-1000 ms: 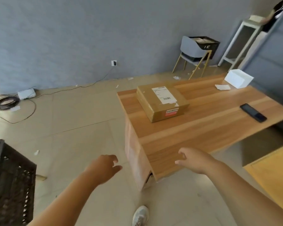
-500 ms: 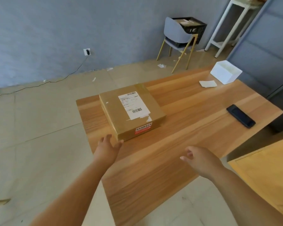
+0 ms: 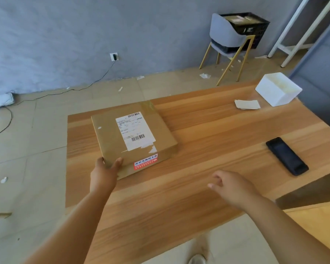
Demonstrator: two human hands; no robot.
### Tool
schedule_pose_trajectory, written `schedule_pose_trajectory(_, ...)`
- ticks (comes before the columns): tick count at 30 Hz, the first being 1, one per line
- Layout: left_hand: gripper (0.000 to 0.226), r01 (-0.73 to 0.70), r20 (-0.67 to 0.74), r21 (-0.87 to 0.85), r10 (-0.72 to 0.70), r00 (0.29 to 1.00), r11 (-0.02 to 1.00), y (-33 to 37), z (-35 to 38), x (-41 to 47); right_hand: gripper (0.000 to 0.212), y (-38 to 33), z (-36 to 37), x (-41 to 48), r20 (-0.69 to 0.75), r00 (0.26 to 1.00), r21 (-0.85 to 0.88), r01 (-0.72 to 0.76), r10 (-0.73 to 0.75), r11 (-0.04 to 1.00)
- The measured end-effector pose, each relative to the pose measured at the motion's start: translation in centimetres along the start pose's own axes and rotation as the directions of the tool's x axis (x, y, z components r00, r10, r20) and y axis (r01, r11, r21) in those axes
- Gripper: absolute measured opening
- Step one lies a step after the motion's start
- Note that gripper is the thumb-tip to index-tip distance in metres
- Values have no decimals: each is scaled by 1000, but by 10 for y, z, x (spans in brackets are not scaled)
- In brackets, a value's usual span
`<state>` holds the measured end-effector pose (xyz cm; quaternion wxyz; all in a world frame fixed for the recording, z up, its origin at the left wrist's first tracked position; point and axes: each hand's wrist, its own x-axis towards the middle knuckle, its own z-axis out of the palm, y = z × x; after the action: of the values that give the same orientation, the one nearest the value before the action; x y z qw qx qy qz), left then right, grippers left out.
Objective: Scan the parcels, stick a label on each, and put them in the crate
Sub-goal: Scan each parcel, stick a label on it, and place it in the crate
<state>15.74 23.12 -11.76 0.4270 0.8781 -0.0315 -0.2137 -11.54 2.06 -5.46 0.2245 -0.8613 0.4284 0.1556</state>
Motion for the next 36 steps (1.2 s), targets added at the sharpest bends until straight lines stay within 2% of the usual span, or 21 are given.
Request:
schedule_pose_trajectory(6,68,7,-37,-8,-7,999,1000,18,51,-69,49,81,-23,17,24,999,12,25,-25,1000)
schedule_pose_trajectory(13,64,-73,34,8,72,997,997,63,133,-116,48,158,-40,37,3,998,46,-57,57,997)
schedule_pose_trajectory(16,64,-110,104,78,102,989,991,81,166,-121,46,178,-46,49,1,995,91,-99,99,991)
schedule_pose_trajectory(18,73,-115,180,146,88,980,983,91,184,-123,44,189,-50,59,-4,992,114,-125,126,986)
schedule_pose_trajectory(21,77,-184,288,310,92,953,933,105,198,-121,41,205,-58,73,-6,987,157,-158,161,975)
schedule_pose_trajectory(24,76,-273,189,445,208,960,853,117,209,-119,39,224,-67,86,-22,977,208,-202,211,957)
schedule_pose_trajectory(26,70,-359,139,495,335,932,791,128,219,-119,39,236,-73,94,-44,968,218,-233,248,948)
schedule_pose_trajectory(29,60,-464,186,520,435,881,717,145,238,-115,39,252,-78,104,-91,953,181,-270,290,946)
schedule_pose_trajectory(33,60,-500,271,522,422,865,691,158,267,-112,53,278,-80,123,-181,934,134,-288,309,948)
schedule_pose_trajectory(36,59,-476,245,542,411,878,693,159,286,-119,75,296,-77,140,-202,936,37,-287,289,957)
